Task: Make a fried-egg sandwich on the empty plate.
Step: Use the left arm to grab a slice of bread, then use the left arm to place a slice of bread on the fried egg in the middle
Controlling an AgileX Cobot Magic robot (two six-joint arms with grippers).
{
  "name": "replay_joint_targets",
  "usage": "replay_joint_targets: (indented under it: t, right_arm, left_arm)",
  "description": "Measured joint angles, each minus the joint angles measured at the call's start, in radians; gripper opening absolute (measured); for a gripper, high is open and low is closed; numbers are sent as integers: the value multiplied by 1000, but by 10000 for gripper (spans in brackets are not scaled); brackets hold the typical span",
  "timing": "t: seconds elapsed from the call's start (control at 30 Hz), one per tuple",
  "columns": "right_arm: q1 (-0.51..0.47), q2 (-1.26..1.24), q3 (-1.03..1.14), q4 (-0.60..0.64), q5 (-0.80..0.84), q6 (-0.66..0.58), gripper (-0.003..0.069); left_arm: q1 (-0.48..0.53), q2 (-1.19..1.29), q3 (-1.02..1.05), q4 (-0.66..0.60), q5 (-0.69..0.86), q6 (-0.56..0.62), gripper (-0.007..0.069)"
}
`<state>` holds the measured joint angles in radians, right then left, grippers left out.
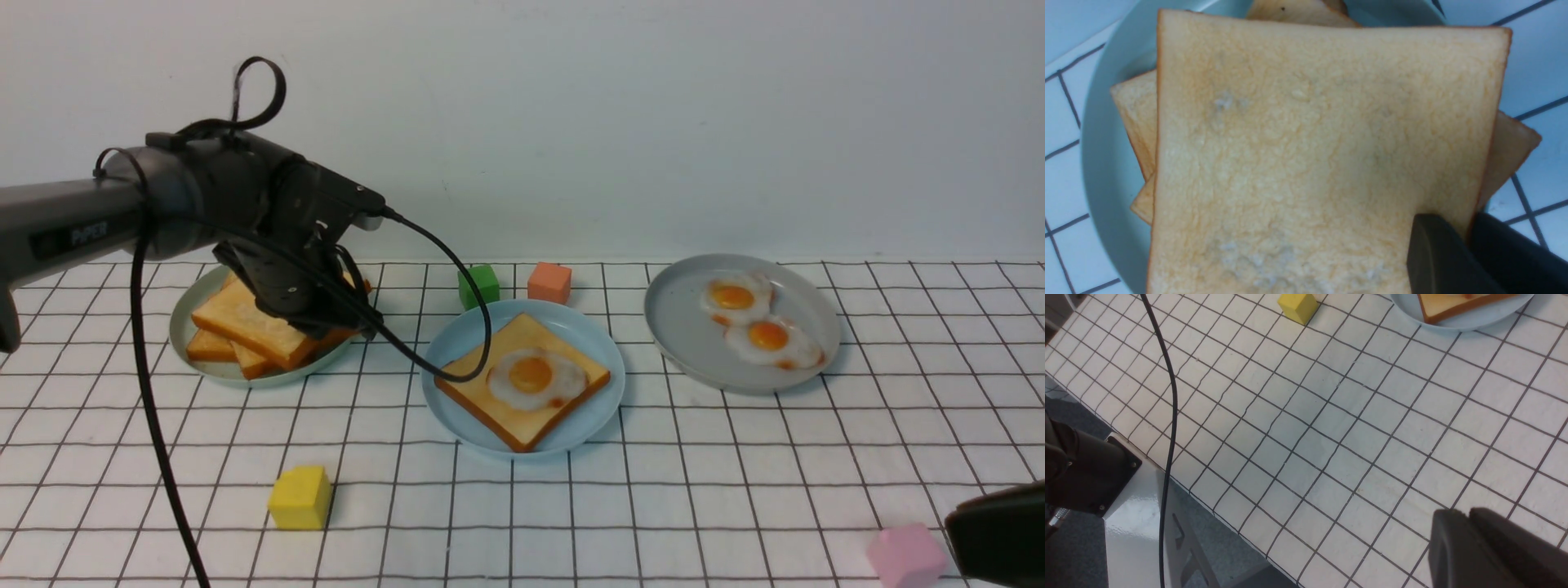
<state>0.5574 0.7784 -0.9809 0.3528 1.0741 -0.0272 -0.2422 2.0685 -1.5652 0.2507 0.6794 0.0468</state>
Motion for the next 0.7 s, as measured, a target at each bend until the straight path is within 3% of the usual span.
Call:
replay_joint_targets:
  t: [0.23, 0.4, 0.53, 0.7]
  right_arm:
    - [0, -11, 0, -10, 0, 0, 77]
    - [0, -51, 0, -66, 5, 0, 78]
    - [0, -114, 0, -125, 38, 1, 83]
    - [0, -165, 0, -136, 56, 3, 83]
  left_arm:
    - [-4, -85, 1, 0, 22, -1, 74]
    - [-62, -193, 0, -13, 54, -1, 69]
    - [-231, -200, 0, -35, 108, -1, 69]
    - [-364, -172, 0, -51, 120, -1, 69]
